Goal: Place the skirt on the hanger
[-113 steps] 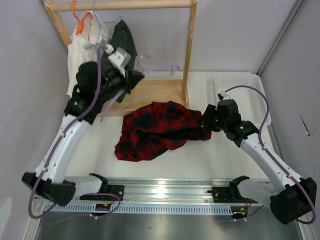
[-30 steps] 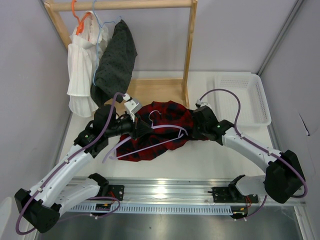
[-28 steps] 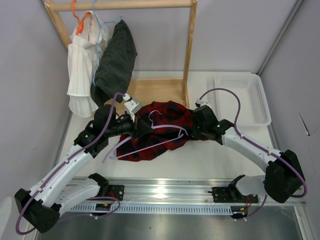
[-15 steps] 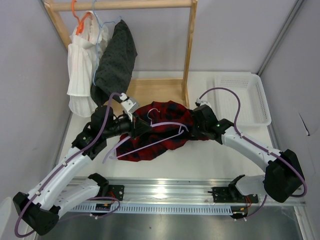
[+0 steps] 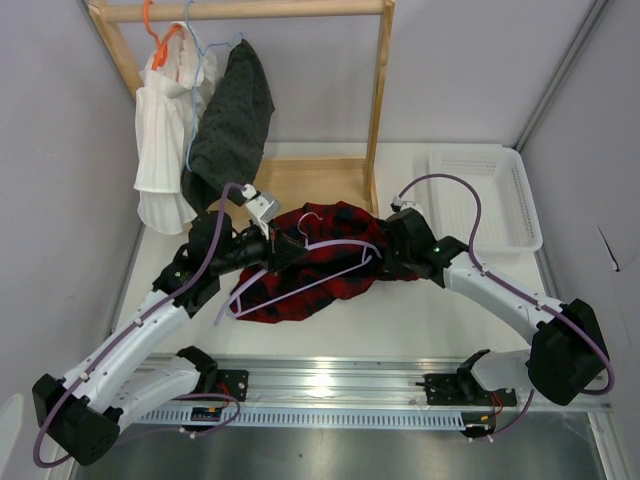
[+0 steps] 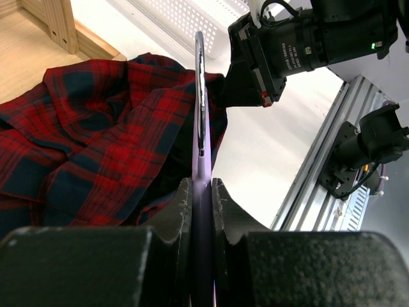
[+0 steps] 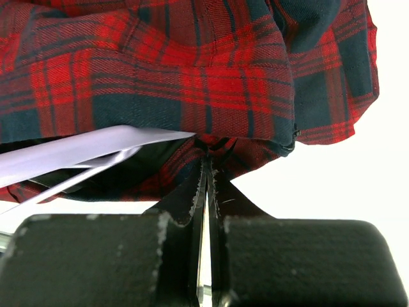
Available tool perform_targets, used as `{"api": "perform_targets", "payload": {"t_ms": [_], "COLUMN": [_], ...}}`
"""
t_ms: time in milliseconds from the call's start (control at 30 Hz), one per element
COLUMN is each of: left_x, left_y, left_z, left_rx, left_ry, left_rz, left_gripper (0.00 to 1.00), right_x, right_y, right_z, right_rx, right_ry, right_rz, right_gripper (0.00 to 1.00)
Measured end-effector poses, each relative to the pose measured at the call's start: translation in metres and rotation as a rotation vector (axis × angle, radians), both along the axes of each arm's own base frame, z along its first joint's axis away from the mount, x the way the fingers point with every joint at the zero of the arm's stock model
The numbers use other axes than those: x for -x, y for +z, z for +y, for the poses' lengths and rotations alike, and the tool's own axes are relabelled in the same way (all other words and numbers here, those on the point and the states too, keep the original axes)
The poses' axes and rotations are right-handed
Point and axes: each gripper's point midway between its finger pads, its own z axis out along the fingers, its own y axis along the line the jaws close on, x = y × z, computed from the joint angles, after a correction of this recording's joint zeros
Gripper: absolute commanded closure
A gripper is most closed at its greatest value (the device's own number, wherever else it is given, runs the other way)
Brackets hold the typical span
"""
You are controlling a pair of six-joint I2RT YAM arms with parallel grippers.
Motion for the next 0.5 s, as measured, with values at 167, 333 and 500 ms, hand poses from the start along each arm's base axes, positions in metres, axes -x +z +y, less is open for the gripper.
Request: {"api": "perform_targets", "payload": {"t_ms": [167, 333, 500], "left_x": [-0.0047, -0.0056, -0.0072], "left_y": [-0.0020, -0.0043, -0.0020], "left_z": [-0.0040, -0.0062, -0.0087], "left_rx": [0.012, 0.024, 0.035], "left_ry": [0.003, 0.001, 0.000], "left_rz": [0.013, 0.024, 0.018], "left_gripper": [1.00, 1.00, 1.00], "right_x": [-0.0003, -0.0002, -0.0002], "right_y": [0.0016, 0.0015, 0.0015], "right_z": [0.0004, 0.0004, 0.0003], "right_rx": [-0.001, -0.001, -0.001], "right_ry": [0.000, 0.001, 0.001], "right_rz": [-0.002, -0.001, -0.001], "right_gripper": [1.00, 1.00, 1.00]}}
